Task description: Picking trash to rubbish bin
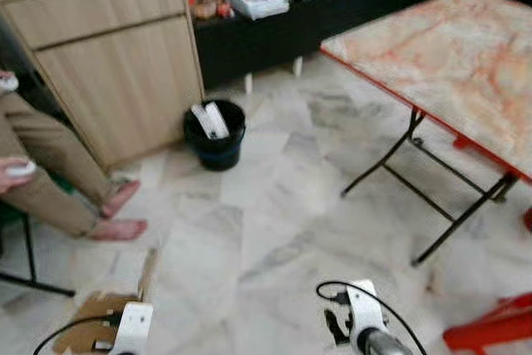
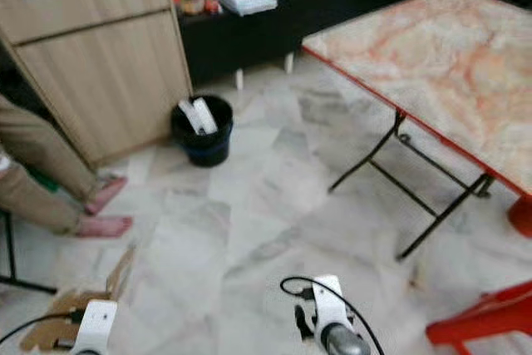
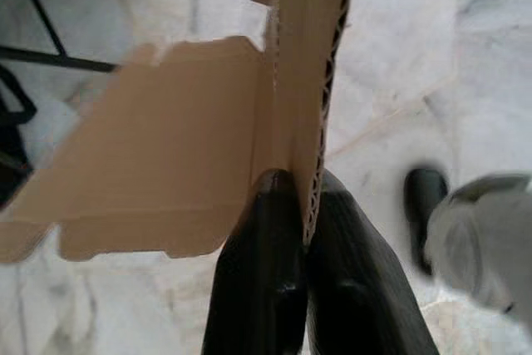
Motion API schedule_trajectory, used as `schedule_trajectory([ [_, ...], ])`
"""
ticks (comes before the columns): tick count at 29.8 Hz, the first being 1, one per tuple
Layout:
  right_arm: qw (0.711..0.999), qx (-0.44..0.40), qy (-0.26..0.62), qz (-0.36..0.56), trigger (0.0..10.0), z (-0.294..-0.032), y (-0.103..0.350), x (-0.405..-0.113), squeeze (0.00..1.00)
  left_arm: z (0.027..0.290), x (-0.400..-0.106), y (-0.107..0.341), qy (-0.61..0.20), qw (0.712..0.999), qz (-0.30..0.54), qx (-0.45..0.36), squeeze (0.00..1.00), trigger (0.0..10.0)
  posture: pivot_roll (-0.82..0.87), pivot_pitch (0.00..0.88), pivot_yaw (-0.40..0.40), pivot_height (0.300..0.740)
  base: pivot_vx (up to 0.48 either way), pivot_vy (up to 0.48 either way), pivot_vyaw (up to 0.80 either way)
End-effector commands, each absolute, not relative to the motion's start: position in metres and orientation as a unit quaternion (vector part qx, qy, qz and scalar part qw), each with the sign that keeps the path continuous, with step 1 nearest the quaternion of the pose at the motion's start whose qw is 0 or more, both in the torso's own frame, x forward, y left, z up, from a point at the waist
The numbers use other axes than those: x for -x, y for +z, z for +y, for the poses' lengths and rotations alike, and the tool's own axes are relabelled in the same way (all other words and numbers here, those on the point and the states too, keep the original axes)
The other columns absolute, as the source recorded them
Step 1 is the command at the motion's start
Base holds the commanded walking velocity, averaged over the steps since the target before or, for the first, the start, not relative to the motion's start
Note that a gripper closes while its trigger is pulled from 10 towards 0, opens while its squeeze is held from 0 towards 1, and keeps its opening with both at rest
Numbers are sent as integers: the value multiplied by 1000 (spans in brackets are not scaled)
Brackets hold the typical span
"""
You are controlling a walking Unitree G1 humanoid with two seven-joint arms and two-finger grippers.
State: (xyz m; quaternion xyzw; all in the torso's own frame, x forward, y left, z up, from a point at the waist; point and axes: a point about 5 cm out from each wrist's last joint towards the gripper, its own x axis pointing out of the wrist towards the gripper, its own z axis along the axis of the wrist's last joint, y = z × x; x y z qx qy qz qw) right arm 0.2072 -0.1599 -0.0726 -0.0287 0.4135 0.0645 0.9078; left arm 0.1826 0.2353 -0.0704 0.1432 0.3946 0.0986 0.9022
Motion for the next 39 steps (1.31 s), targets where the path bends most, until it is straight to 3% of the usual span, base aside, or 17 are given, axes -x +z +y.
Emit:
schedule_trajectory([
  [1,902,22,73,424,10000,-152,-76,-203,0,242,-173,-74,107,893,411,-149,0,10000,113,153,-46,740,412,0,0],
  [13,898,35,74,432,10000,-152,-78,-198,0,245,-165,-77,111,885,425,-152,0,10000,111,132,-34,740,407,0,0],
  [19,898,45,82,429,10000,-151,-79,-197,0,247,-164,-77,115,884,427,-152,0,10000,118,124,-29,740,407,0,760],
  [39,892,44,90,440,10000,-148,-81,-193,0,251,-160,-78,119,881,431,-153,0,10000,139,91,-25,740,403,0,0],
])
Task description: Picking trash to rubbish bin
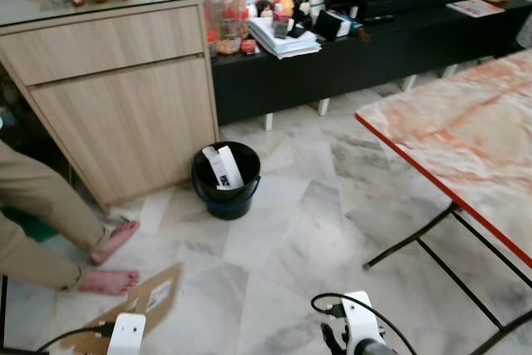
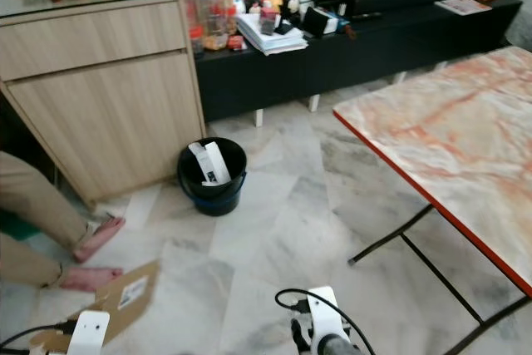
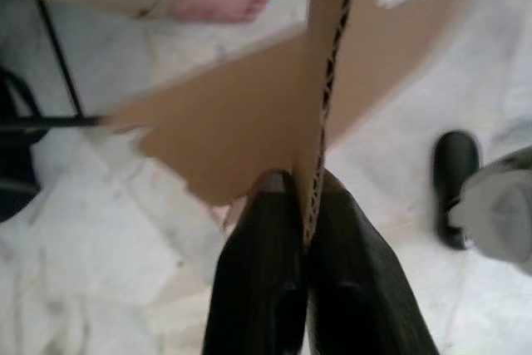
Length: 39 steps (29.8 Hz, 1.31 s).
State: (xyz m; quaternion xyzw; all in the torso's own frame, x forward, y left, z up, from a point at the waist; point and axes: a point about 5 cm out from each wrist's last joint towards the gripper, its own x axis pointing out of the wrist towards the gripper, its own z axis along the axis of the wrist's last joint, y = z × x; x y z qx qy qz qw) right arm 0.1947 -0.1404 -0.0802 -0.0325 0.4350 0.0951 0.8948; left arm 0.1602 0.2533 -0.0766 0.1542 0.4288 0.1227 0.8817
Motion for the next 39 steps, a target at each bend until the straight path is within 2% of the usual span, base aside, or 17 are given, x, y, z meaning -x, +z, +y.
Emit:
schedule_trajectory([
  [1,892,45,90,440,10000,-148,-81,-193,0,251,-160,-78,118,881,432,-154,0,10000,139,82,-27,740,401,0,0],
  [6,893,52,95,438,10000,-149,-81,-194,0,249,-160,-78,118,881,431,-153,0,10000,141,69,-28,740,400,0,0],
  [11,892,57,100,437,10000,-148,-80,-194,0,248,-161,-78,117,882,431,-152,0,10000,146,57,-28,740,401,0,685],
  [24,893,43,98,437,10000,-145,-80,-196,0,249,-163,-77,119,882,429,-152,0,10000,158,55,-23,740,398,0,0],
  [39,894,41,89,437,10000,-150,-80,-194,0,253,-167,-74,129,883,426,-151,0,10000,154,130,-26,740,396,0,0],
])
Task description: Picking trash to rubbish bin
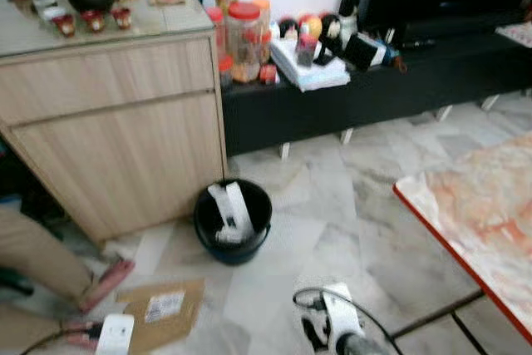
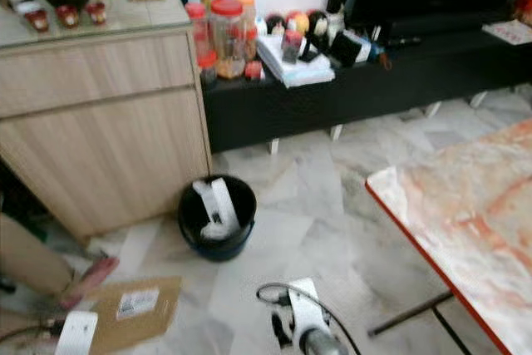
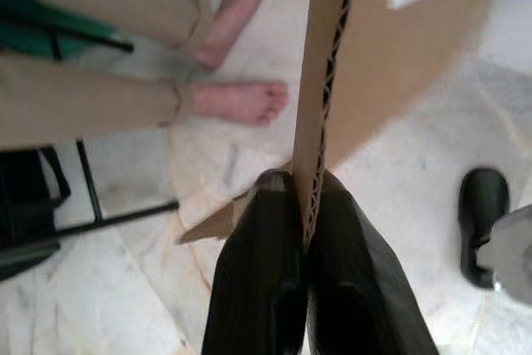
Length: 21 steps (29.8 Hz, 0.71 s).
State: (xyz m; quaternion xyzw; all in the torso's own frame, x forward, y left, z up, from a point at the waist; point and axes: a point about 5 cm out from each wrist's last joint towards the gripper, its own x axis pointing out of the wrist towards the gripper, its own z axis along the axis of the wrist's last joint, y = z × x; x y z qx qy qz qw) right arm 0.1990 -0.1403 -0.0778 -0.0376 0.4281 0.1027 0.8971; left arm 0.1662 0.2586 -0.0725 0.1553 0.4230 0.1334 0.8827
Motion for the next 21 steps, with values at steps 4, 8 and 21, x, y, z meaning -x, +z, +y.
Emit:
schedule_trajectory([
  [4,894,44,91,437,10000,-149,-81,-193,0,254,-168,-73,131,883,425,-151,0,10000,155,138,-25,740,394,0,0],
  [8,895,23,75,439,10000,-148,-82,-192,0,254,-167,-74,131,883,426,-151,0,10000,155,150,-17,740,394,0,0],
  [21,898,29,80,431,10000,-147,-80,-194,0,252,-190,-61,112,904,373,-174,0,10000,160,177,-13,740,393,0,170],
])
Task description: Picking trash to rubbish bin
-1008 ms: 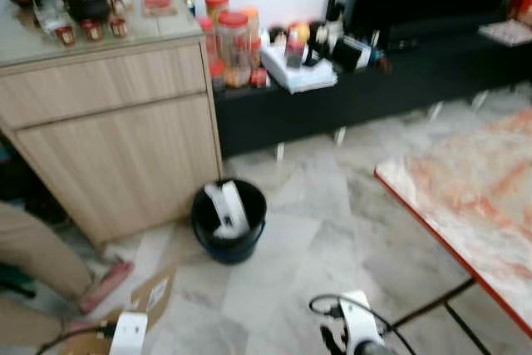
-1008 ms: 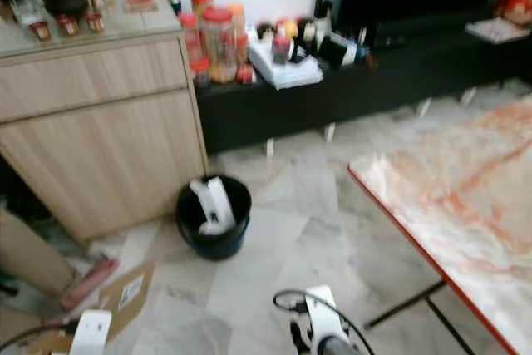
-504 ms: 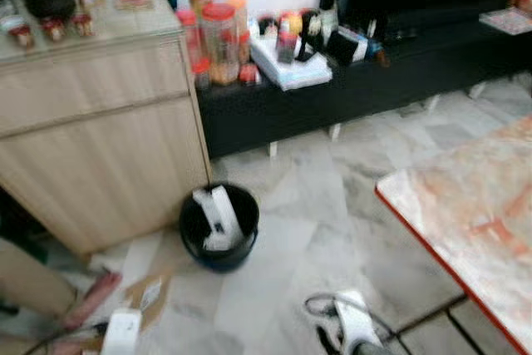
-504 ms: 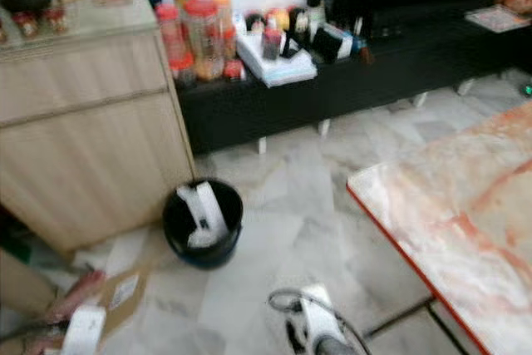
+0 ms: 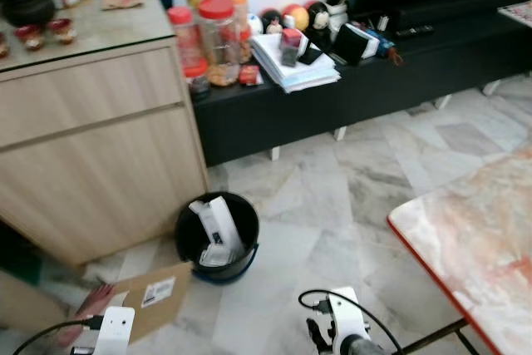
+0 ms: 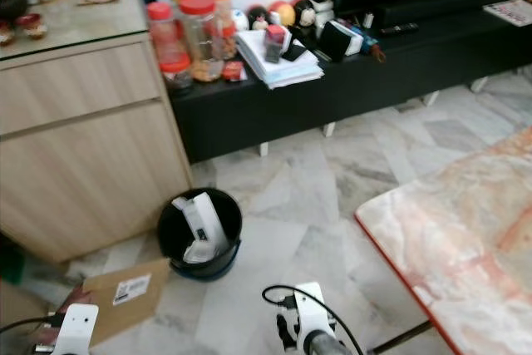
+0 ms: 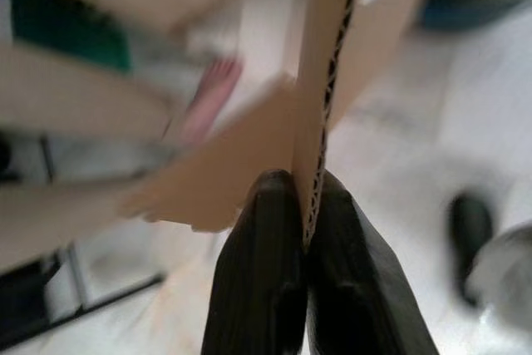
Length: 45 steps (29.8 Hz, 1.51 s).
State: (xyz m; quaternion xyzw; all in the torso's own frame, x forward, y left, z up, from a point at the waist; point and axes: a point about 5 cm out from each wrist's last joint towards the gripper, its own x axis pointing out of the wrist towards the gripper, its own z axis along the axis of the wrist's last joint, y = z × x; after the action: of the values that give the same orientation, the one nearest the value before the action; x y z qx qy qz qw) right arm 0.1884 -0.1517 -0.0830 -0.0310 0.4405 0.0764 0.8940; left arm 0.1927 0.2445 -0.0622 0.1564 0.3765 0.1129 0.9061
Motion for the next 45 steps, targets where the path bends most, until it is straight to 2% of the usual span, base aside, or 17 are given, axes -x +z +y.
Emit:
schedule_trajectory([
  [1,898,28,79,433,10000,-147,-81,-193,0,251,-198,-56,109,911,356,-179,0,10000,162,181,-13,740,394,0,800],
  [12,899,25,79,429,10000,-146,-80,-195,0,246,-240,-26,103,938,267,-196,0,10000,162,185,-13,740,395,0,0],
  [18,900,27,84,426,10000,-144,-79,-197,0,243,-251,-19,103,943,248,-196,0,10000,160,185,-16,740,394,0,571],
  [23,900,22,81,428,10000,-145,-79,-197,0,239,-257,-15,98,948,236,-192,0,10000,159,185,-23,740,380,0,0],
  [29,901,21,82,425,10000,-147,-78,-198,0,223,-265,-14,47,954,236,-181,0,10000,154,187,-26,740,0,0,0],
  [36,903,16,92,418,10000,-144,-76,-202,0,217,-267,-15,26,952,248,-178,0,10000,153,188,-28,740,0,0,0],
  [40,903,14,102,417,10000,-140,-74,-206,0,202,-270,-19,-19,950,269,-158,0,10000,150,186,-33,740,0,0,0],
  [45,903,12,105,416,10000,-139,-74,-206,0,200,-268,-22,-23,945,281,-163,0,10000,142,185,-33,740,0,0,0],
])
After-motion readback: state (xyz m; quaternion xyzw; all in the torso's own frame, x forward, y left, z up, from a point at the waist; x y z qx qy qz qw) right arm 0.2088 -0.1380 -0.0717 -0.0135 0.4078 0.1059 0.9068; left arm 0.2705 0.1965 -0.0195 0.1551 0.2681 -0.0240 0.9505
